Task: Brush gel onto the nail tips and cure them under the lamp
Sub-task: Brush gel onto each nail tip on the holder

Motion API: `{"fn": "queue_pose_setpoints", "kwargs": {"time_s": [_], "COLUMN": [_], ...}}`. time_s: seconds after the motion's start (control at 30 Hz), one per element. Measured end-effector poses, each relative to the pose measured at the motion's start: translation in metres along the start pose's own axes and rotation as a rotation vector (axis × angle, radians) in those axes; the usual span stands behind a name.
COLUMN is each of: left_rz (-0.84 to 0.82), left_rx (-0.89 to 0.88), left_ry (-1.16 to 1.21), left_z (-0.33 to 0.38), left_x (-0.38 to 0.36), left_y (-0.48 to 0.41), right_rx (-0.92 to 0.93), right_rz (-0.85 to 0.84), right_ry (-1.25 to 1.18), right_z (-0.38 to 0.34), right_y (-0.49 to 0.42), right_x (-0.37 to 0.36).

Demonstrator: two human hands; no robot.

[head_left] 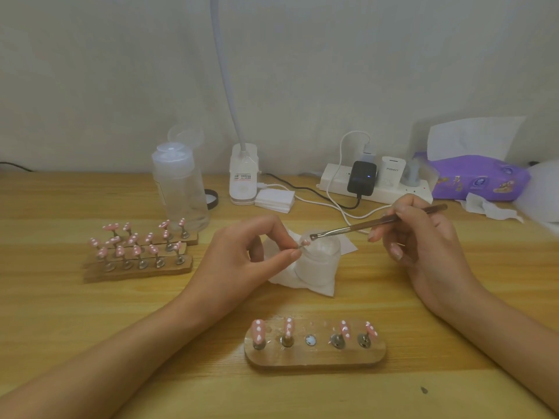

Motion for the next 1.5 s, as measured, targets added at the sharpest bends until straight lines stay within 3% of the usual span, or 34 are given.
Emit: {"fn": "queue_pose_setpoints", "kwargs": {"time_s": [0.1,0.23,0.37,0.5,0.63,0.77,0.9,1.03,1.17,1.3,1.5], "left_rz": [0.008,0.02,0.026,0.036,0.037,0.035,0.038,0.032,0.036,0.033,0.035], "left_rx": [-0.008,-0.024,-0.031,-0.031,-0.029,-0.03,-0.022,-0.021,-0.016,-0.014,-0.012], "left_ry": [-0.012,-0.035,-0.044,-0.043,-0.037,-0.036,-0.033,-0.032,-0.015,-0.01,-0.018], "left_z": [0.0004,0.0018,0.0016,0.0005,-0.0016,-0.0023,-0.0035,-0.0035,-0.0054,-0.006,-0.0047], "left_x": [0.0004,0.0006,0.0011,0.0008,0.0008,0.0007,0.0014,0.0002,-0.0002,-0.0004,0.0001], "left_y": [0.0002,0.001,0.0017,0.0006,0.0005,0.0011,0.0001,0.0008,0.0005,0.0011,0.0004], "right_rx": [0.023,-0.006,0.022,-0.005,0.025,-0.008,0.019,-0.015,0.03,-0.023,-0.011], "right_rz": [-0.055,0.02,-0.057,0.006,-0.072,-0.003,-0.071,-0.005,-0.082,0.014,-0.042], "right_ry": [0.023,0.02,0.013,0.013,0.02,0.021,0.024,0.027,0.033,0.016,0.031], "right_z": [-0.0015,0.0004,-0.0011,0.0019,0.0007,0.0031,0.0009,0.003,0.0002,0.0025,0.0018], "right_y": [0.0017,0.0006,0.0016,-0.0002,0.0006,-0.0006,0.0007,0.0001,0.0013,-0.0001,0.0004], "right_x": [-0.0029,0.0006,-0.0032,0.0002,-0.0029,0.0004,-0.003,0.0002,-0.0029,0.001,-0.0019]}}
Point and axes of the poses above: each hand's wrist, its own y-axis away from the middle knuckle, its own x-axis out of the back of the hand, z = x × y, the point moved 3 cm from there along -y, towards the middle knuckle, and after that the axes turned 6 degrees about x, right-handed, at the moved point
